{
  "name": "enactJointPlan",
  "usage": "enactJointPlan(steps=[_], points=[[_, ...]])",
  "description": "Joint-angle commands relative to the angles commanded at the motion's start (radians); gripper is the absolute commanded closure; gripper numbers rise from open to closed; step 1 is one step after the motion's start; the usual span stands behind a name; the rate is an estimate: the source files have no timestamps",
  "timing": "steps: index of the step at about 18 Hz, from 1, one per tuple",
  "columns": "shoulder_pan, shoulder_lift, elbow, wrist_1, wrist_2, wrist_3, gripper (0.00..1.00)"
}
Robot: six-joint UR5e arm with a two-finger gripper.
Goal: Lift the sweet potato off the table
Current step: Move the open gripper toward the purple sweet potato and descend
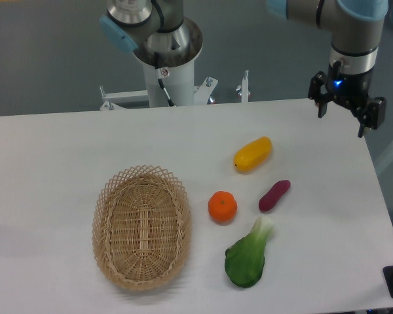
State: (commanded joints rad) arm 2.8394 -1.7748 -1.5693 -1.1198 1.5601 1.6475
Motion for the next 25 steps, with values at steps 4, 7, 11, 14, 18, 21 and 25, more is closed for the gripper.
enactJointPlan(steps=[4,7,11,14,18,21,25], points=[[-0.005,-0.011,-0.005,0.003,-0.002,-0.008,0.0],[-0.008,-0.018,-0.005,0.003,-0.006,-0.02,0.0],[-0.011,-0.023,-0.041,0.008,-0.011,-0.041,0.0],[-0.063,-0.061,-0.072,0.069,-0.011,-0.194,0.0],[-0.129,-0.139,-0.08,0.155,-0.011,-0.421,0.0],[-0.137,-0.169,-0.09,0.173,-0.011,-0.465,0.0],[-0.155,-0.245,-0.097,0.205,-0.011,-0.448,0.0]])
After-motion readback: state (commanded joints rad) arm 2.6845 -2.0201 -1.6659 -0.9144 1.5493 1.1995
